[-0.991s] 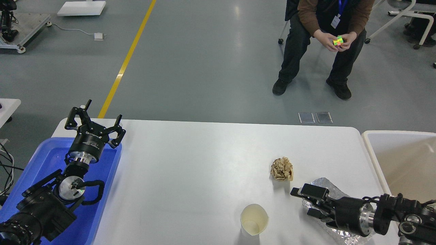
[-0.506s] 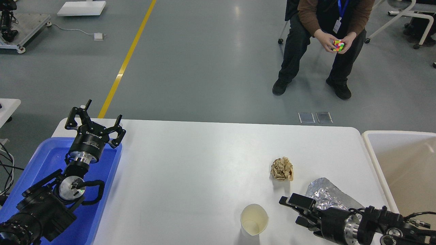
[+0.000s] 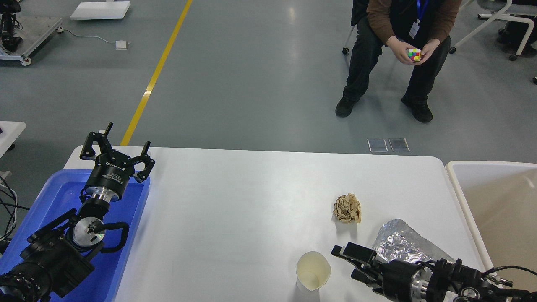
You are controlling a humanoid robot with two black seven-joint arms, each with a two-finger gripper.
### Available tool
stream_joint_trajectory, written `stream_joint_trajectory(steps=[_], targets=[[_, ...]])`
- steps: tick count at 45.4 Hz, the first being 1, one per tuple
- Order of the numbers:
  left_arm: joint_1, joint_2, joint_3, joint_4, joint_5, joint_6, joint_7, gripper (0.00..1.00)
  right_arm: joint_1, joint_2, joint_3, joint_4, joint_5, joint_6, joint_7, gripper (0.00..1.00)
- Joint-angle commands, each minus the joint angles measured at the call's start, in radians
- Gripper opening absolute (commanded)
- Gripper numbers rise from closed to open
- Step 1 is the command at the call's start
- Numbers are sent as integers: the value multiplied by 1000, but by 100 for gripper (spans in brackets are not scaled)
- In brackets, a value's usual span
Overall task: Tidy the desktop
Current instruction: 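Lower the right gripper past the foil toward the white paper cup, then position the right gripper at the paper cup rim and close on it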
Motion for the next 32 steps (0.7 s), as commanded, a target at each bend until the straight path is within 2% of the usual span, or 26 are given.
stream_joint_trajectory(steps=[1, 32], targets=[[0, 0, 0, 0, 0, 0, 0, 100, -19, 18, -3, -1, -26, -13, 21, 100], [0, 0, 1, 0, 0, 0, 0, 100, -33, 81, -8, -57, -46, -22, 36, 100]])
